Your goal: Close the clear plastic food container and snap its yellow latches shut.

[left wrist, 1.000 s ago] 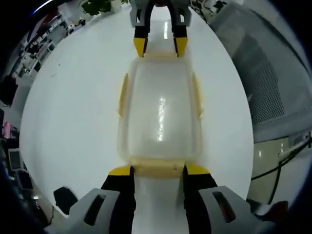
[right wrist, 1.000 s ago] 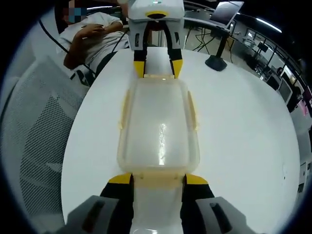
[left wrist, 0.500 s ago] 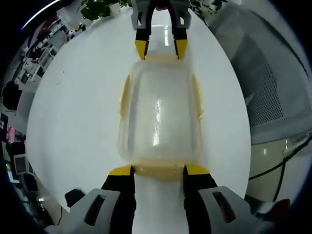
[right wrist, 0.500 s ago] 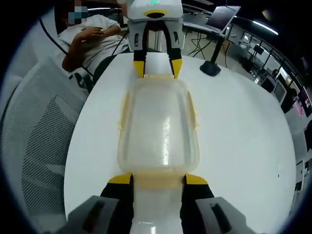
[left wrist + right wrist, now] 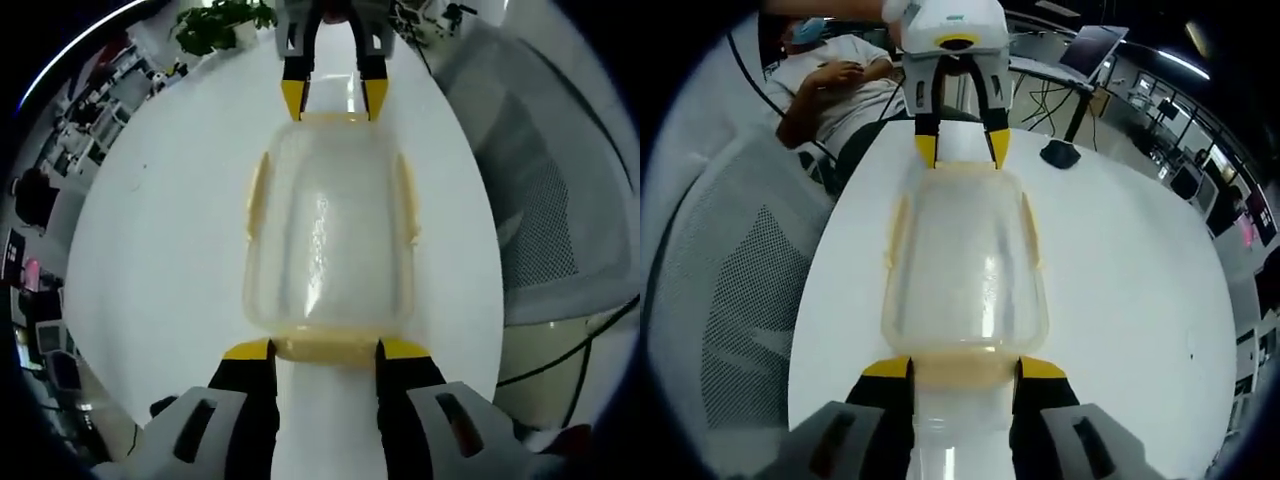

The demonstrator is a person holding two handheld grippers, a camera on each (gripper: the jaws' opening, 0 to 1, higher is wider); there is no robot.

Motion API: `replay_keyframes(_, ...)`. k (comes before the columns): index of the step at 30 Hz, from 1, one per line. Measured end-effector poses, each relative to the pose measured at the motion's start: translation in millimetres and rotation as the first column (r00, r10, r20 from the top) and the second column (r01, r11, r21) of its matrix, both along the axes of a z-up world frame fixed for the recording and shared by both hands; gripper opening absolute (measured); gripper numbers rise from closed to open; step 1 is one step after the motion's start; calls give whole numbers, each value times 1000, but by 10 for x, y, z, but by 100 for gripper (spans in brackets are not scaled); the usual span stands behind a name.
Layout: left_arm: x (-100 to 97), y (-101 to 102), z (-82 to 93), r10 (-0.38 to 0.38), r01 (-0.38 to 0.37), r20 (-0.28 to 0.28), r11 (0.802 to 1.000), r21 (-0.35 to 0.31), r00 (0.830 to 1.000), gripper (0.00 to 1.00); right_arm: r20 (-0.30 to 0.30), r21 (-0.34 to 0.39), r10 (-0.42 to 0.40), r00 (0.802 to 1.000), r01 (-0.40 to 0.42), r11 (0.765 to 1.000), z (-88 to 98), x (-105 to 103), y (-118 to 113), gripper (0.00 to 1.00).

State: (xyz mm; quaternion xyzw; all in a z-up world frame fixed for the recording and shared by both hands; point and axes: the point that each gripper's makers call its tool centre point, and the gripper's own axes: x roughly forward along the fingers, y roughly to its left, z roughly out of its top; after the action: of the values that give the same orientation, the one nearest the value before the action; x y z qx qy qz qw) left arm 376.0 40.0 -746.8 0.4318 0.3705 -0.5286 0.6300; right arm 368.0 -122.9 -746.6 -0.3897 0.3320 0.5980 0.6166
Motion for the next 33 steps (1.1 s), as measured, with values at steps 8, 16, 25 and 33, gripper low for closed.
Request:
replay_keyframes(8,-38,-153,154,5,-4,19,1000,-15,1000,35,15,5,4,1000,-4,1000,152,-23,-140,34)
replay_keyframes(16,-74,-345,162,8,-8,11,1000,-3,1000,35,14,-6,1,1000,-1,1000,211,-91,-342,34)
replay_keyframes(25,-84,-593,178,10,-9,10,1000,-15,1000,35,14,-20,-5,1000,5,1000,232,-104,-584,34)
replay_keyframes(33,-79,-761,194,15,-15,14,1000,-19,1000,35,17,-33,-2,1000,2,999,239,-88,-765,34)
